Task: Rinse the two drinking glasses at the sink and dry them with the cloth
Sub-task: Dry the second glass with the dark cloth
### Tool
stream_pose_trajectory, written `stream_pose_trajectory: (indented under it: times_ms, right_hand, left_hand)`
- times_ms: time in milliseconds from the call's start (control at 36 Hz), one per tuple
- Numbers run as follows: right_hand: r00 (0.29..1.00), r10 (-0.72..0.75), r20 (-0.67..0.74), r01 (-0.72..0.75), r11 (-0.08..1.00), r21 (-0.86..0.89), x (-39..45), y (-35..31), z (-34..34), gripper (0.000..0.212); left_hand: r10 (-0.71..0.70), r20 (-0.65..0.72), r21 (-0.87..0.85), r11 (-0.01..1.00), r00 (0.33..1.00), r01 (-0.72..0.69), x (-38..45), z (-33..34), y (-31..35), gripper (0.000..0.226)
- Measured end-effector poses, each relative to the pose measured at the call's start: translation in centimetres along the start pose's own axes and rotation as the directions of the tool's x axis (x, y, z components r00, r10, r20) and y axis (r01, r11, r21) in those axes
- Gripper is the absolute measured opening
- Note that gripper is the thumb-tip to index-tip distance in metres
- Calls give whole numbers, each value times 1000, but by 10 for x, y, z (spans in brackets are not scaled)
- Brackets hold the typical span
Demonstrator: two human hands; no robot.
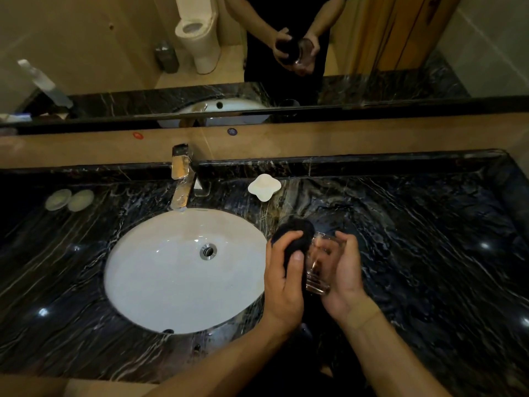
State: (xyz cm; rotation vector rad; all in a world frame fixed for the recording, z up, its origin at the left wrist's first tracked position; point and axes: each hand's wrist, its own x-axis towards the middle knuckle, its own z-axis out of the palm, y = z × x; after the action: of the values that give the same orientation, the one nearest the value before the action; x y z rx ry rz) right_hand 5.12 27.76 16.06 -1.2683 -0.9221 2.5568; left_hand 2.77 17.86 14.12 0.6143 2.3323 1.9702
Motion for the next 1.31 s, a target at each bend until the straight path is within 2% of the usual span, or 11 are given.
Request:
stream_pose_trajectory:
  times_ms: [139, 306, 389, 528, 611, 722, 973, 1056, 1167, 1250, 1306]
  right_hand:
    - [982, -117, -151, 90, 981, -170, 0, 6, 3, 61]
    - [971, -225, -73, 195, 936, -294, -11, 13, 10, 65]
    - [975, -218, -44, 201, 947, -251, -15, 10, 10, 65]
    - [993, -111, 44, 116, 985, -130, -15, 7, 2, 75]
    - [988, -35, 148, 35, 999, 5, -13, 2, -5, 59]
    - [971, 20, 238, -64, 982, 178, -9, 2, -13, 57]
    - [990, 83, 118, -111, 960, 257, 6, 20, -17, 90]
    - [990, 86, 113, -114, 957, 266, 11, 25, -21, 91]
    - [984, -4, 179, -20, 992, 128, 17, 24, -29, 94]
    - [982, -102, 157, 105, 994, -11, 17, 21, -35, 91]
    - [980, -149, 130, 167, 975, -145, 18, 22, -36, 102]
  left_hand:
    - [19, 50, 120, 992, 999, -25, -4, -2, 1, 34]
    - [68, 176, 274, 955, 982, -115, -9, 0, -6, 31]
    - [119, 168, 275, 948, 979, -162, -13, 1, -6, 32]
    - [71, 90, 138, 987, 993, -83, -13, 1, 6, 29]
    - [91, 46, 62, 994, 995, -93, -13, 0, 8, 33]
    - [26, 30, -21, 999, 999, -25, -11, 1, 4, 31]
    - [-87, 229, 120, 991, 970, 61, 4, -25, -25, 31]
    - [-177, 310, 220, 969, 934, 110, 21, -41, -43, 26]
    - [-446, 284, 345, 873, 849, 344, 70, -61, -71, 19]
    - [-745, 225, 107, 659, 628, 744, 117, -75, -76, 17]
    - [-830, 236, -63, 507, 506, 860, 148, -84, -80, 9]
